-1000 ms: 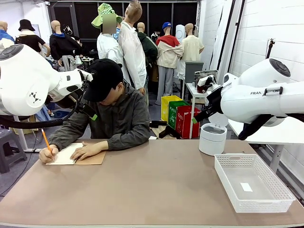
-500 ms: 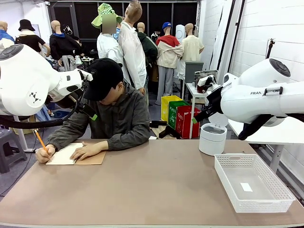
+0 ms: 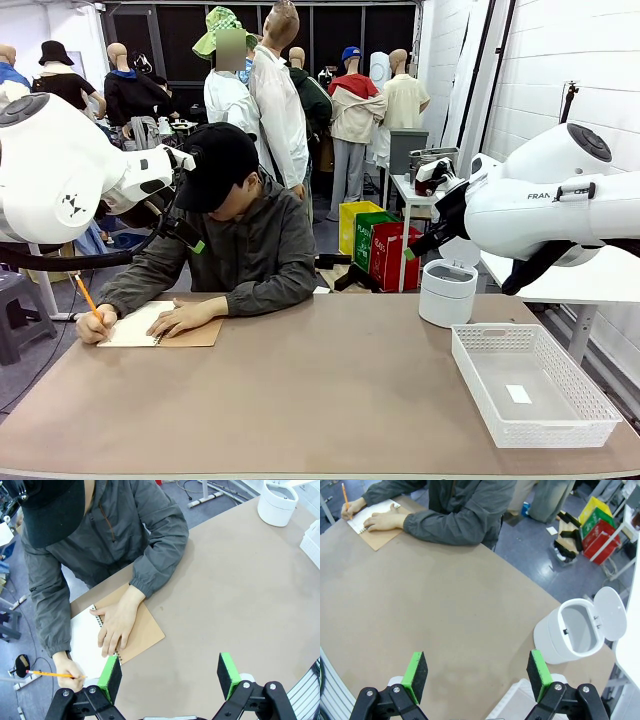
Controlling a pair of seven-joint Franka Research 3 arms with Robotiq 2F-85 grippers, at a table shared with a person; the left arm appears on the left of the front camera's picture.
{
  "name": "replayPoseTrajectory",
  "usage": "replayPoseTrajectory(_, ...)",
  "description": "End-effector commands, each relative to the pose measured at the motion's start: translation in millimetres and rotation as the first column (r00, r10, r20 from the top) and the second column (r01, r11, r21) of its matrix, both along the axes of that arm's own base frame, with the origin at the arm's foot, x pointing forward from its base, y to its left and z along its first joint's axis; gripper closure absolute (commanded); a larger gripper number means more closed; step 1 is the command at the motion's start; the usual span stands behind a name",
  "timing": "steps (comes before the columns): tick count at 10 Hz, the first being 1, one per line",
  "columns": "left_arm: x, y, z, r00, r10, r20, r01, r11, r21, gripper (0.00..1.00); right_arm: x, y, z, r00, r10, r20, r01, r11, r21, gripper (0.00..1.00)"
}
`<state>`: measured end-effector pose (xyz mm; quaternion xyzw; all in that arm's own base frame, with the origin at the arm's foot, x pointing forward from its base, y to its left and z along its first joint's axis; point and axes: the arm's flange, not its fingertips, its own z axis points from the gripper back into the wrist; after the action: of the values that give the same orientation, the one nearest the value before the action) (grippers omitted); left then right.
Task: Sort the paper based on its condition.
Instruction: If a person hands you a paper, place it in the Organizing basket , and if it's crumpled, put it in the Trash can.
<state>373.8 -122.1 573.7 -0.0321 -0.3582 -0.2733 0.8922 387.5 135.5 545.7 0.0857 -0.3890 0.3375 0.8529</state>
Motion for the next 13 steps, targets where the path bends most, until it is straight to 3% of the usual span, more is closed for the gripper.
replayPoseTrajectory(1,-0.2,1.1,0.9,1.000,-0.002,0.002,0.002,1.000,-0.002,0.00,0.2,-0.2,-0.1,1.000,0.000,-0.001,0.000,1.000,0.001,0.00)
replayPoseTrajectory(13,-0.2,1.1,0.9,1.000,-0.002,0.002,0.002,1.000,-0.002,0.00,0.2,-0.2,-0.1,1.000,0.000,-0.001,0.000,1.000,0.001,0.00)
